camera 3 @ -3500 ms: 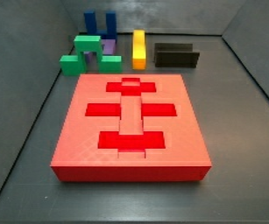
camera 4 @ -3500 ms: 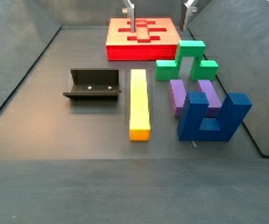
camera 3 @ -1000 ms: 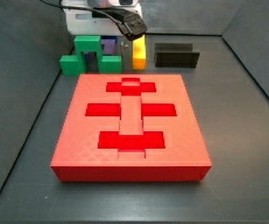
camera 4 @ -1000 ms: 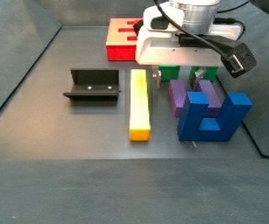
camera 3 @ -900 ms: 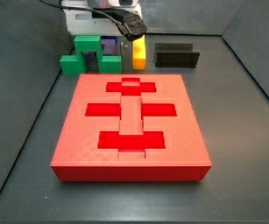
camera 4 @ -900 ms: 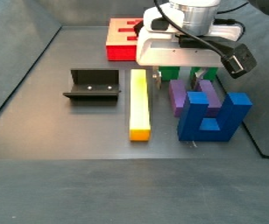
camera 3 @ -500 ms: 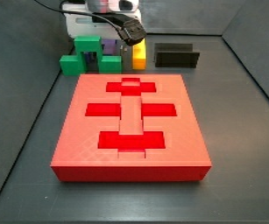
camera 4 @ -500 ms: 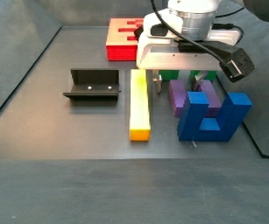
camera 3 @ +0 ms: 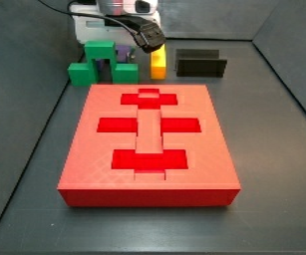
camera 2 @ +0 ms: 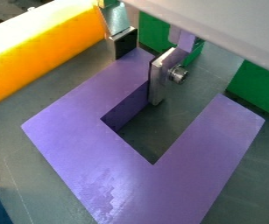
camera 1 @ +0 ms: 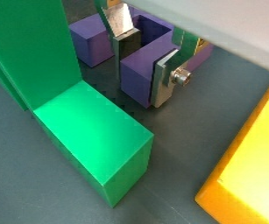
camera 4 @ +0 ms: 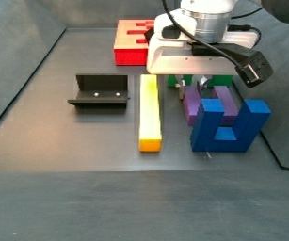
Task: Pick up the purple object. Move up. Place the purple object on the fixture. Regrasp the purple object. Move to above the board. Insert the purple object.
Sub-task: Pick up the purple object.
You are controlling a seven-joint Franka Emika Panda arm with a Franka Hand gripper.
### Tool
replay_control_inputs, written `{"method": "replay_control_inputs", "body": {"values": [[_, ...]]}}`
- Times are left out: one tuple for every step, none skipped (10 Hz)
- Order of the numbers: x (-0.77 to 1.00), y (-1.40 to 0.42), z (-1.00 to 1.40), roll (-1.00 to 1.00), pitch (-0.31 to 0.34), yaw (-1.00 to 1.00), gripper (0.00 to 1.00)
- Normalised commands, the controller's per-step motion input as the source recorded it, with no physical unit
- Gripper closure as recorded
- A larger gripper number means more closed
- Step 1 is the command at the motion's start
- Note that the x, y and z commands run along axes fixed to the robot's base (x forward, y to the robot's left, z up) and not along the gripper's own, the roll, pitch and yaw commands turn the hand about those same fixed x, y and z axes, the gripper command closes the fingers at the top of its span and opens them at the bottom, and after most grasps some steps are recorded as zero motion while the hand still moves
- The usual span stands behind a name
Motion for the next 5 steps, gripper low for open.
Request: {"method": "replay_control_inputs", "body": {"values": [[0.0,0.0,0.0,0.0,0.0,0.0,1.0],[0.0,0.0,0.0,0.0,0.0,0.0,1.0],[0.0,0.0,0.0,0.0,0.0,0.0,1.0],[0.0,0.0,0.0,0.0,0.0,0.0,1.0],[0.0,0.0,0.0,0.0,0.0,0.0,1.0]]}}
